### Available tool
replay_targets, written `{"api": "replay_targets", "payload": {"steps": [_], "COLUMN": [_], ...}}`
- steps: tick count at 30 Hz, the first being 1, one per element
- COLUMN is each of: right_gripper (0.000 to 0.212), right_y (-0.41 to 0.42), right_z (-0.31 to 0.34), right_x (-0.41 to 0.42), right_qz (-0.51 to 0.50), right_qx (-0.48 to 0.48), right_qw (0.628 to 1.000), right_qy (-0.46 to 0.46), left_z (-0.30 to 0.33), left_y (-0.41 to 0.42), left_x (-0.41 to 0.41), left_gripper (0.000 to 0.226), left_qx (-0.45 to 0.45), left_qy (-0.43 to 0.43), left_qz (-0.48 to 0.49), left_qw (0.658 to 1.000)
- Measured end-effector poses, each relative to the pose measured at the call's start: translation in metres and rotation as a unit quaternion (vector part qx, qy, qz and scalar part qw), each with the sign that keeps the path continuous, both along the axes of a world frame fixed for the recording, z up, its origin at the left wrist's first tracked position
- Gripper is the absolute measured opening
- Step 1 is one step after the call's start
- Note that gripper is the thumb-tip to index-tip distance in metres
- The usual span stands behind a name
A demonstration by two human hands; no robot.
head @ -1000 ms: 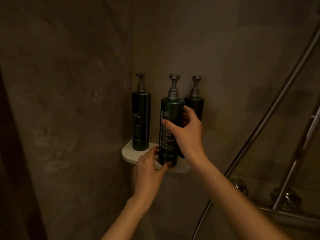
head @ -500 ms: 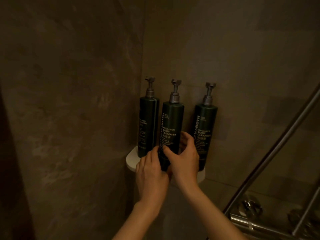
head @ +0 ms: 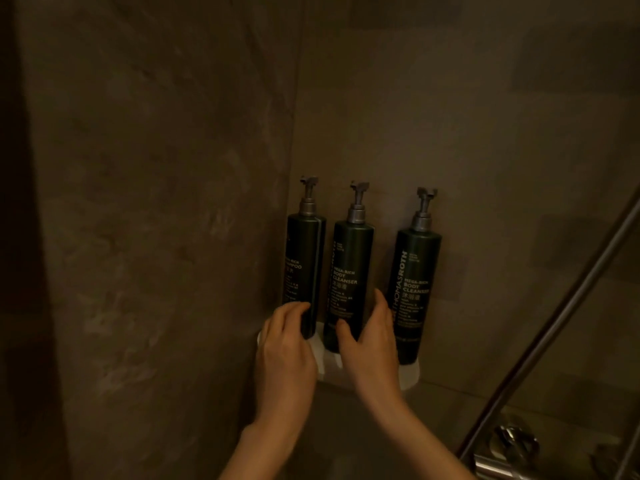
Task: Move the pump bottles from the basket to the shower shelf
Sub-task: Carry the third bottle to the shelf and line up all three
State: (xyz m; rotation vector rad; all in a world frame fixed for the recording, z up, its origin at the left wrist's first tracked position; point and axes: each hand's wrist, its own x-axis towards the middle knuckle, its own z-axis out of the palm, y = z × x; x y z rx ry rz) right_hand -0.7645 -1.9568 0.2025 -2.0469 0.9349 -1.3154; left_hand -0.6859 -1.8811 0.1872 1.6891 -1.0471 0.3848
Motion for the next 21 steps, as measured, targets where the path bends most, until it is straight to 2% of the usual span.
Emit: {"api": "replay_targets", "payload": {"steps": [4, 9, 14, 21], "right_gripper": [0.078, 0.086, 0.097, 0.083], "right_y": [-0.001, 0.003, 0.002, -0.010], "right_z": [-0.003, -0.002, 0.000, -0.007], "right_x": [0.002, 0.021, 0.032, 0.036], "right_qz": [-0.007, -0.038, -0.097, -0.072], "right_qx": [-0.014, -0.038, -0.053, -0.024], "right_qw": [1.000, 0.999, 0.993, 0.994], "right_qy": [0.003, 0.000, -0.044, -0.080], "left_z": [0.003, 0.009, 0.012, -0.001], "left_y": [-0.004, -0.033, -0.049, -0.053], "left_x": [0.014, 0.029, 0.038, 0.045], "left_gripper": [0.055, 0.071, 0.068, 0.068], "left_qx": [-0.019, -0.024, -0.067, -0.091], "left_qy": [0.019, 0.111, 0.170, 0.180], "left_qz": [-0.031, -0.071, -0.061, -0.118], "left_qw": [0.999, 0.991, 0.981, 0.972]}}
